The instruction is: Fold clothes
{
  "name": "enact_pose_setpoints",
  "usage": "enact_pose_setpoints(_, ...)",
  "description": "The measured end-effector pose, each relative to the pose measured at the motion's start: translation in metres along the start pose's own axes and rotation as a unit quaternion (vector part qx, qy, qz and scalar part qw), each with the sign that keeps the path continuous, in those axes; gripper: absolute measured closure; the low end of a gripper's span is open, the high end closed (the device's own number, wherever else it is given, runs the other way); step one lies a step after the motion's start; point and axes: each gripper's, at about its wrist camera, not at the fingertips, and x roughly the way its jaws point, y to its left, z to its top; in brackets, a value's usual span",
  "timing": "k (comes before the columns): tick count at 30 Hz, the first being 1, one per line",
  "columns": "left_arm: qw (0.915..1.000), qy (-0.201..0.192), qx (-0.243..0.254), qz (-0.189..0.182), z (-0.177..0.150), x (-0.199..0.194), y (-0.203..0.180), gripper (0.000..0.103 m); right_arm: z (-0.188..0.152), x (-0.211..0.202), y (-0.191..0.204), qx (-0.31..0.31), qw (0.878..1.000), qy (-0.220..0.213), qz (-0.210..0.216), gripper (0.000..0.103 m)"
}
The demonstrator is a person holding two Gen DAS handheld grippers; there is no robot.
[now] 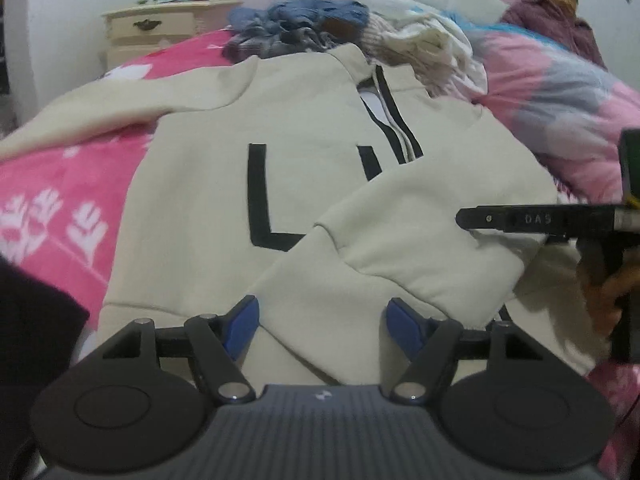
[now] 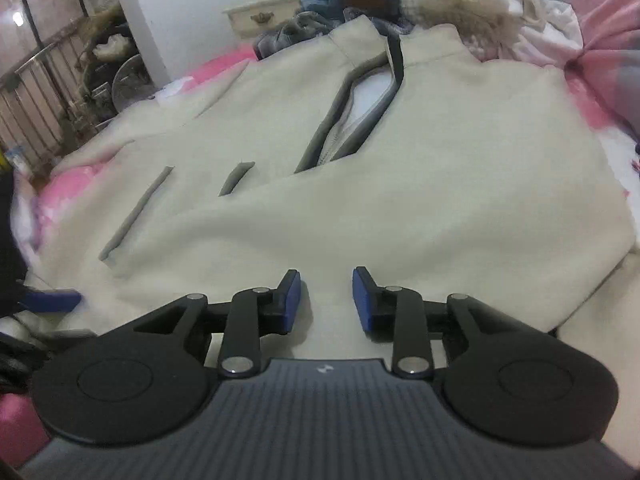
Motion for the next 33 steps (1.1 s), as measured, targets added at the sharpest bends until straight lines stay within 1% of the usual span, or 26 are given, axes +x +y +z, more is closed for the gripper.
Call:
enact_pose_setpoints(2,0.9999,-0.001,-0.012,-0.007,0.001,-0.002,0.004,0.031,0.007,-0.01,0.012,-0.012,1.0,0.004,-0.008,0.074)
enact_pose_setpoints(3,0.9998,0.001,-0.019,-0.009,0.003,-0.004,0.007,0.031,0.01,-0.017,0.016,-0.01,1.0,-0.004,0.002,0.074)
enact_pose_setpoints(5,0.9993,0.004,-0.034,-0.013,0.007,-0.008,0.011,0.031,0.013,-0.03,0.029,-0.028,0.998,-0.029,0.049,0.074)
enact_pose_setpoints(7,0.9983,-0.002,-0.057,-0.014,0.015,-0.018,0.019,0.031,0.016,-0.044,0.042,-0.047,0.993,-0.054,0.095,0.074)
enact_pose_setpoints(8,0.9972,-0.01,-0.073,-0.017,0.02,-0.025,0.025,0.031,0.016,-0.043,0.048,-0.061,0.99,-0.058,0.111,0.074)
enact_pose_setpoints(9,0.995,-0.02,-0.096,-0.02,0.027,-0.03,0.033,0.031,0.014,-0.038,0.054,-0.069,0.988,-0.055,0.123,0.074)
enact_pose_setpoints(10,0.9915,-0.029,-0.125,-0.024,0.036,-0.034,0.043,0.031,0.011,-0.028,0.057,-0.069,0.989,-0.038,0.125,0.074)
enact_pose_setpoints(11,0.987,-0.036,-0.154,-0.027,0.044,-0.036,0.055,0.031,0.008,-0.018,0.061,-0.069,0.989,-0.021,0.126,0.074)
enact_pose_setpoints(12,0.9802,-0.042,-0.192,-0.024,0.052,-0.037,0.069,0.03,0.002,-0.005,0.064,-0.069,0.99,0.008,0.12,0.073)
enact_pose_setpoints(13,0.9691,-0.047,-0.242,-0.012,0.061,-0.035,0.086,0.029,-0.005,0.008,0.067,-0.069,0.99,0.037,0.114,0.073)
enact_pose_setpoints(14,0.955,-0.052,-0.292,-0.002,0.068,-0.033,0.104,0.029,-0.01,0.01,0.07,-0.074,0.991,0.025,0.107,0.072)
enact_pose_setpoints(15,0.9366,-0.056,-0.346,0.007,0.074,-0.029,0.125,0.029,-0.012,0.007,0.072,-0.08,0.991,0.015,0.107,0.07)
enact_pose_setpoints(16,0.9176,-0.064,-0.392,0.018,0.079,-0.025,0.143,0.029,-0.01,0.007,0.072,-0.078,0.991,0.019,0.108,0.069)
enact_pose_setpoints(17,0.8963,-0.073,-0.436,0.031,0.084,-0.021,0.161,0.03,-0.008,0.007,0.072,-0.076,0.991,0.022,0.108,0.069)
enact_pose_setpoints(19,0.85,-0.099,-0.513,0.069,0.092,-0.013,0.194,0.03,-0.004,0.009,0.069,-0.069,0.991,0.027,0.111,0.069)
enact_pose_setpoints(21,0.8102,-0.12,-0.564,0.106,0.098,-0.009,0.22,0.031,-0.004,0.008,0.065,-0.058,0.991,0.026,0.117,0.069)
enact_pose_setpoints(22,0.7953,-0.124,-0.581,0.121,0.103,-0.007,0.236,0.031,-0.006,0.008,0.065,-0.055,0.991,0.025,0.118,0.069)
enact_pose_setpoints(25,0.7795,-0.115,-0.594,0.161,0.124,-0.009,0.274,0.032,-0.01,0.008,0.069,-0.059,0.991,0.025,0.118,0.069)
enact_pose_setpoints(26,0.778,-0.113,-0.596,0.164,0.128,-0.012,0.287,0.031,-0.011,0.009,0.069,-0.061,0.991,0.025,0.119,0.069)
enact_pose_setpoints(27,0.7772,-0.105,-0.599,0.16,0.131,-0.015,0.301,0.027,-0.012,0.009,0.069,-0.06,0.991,0.025,0.12,0.068)
enact_pose_setpoints(28,0.7771,-0.083,-0.606,0.15,0.135,-0.015,0.319,0.026,-0.011,0.01,0.068,-0.058,0.99,0.025,0.123,0.068)
enact_pose_setpoints(31,0.7545,-0.01,-0.642,0.136,0.134,-0.01,0.355,0.027,-0.011,0.011,0.065,-0.052,0.989,0.025,0.133,0.063)
enact_pose_setpoints(32,0.7491,0.0,-0.649,0.133,0.131,-0.009,0.361,0.028,-0.01,0.011,0.065,-0.052,0.989,0.025,0.137,0.063)
enact_pose_setpoints(33,0.7459,0.01,-0.654,0.124,0.13,-0.007,0.366,0.028,-0.01,0.012,0.065,-0.055,0.989,0.025,0.138,0.063)
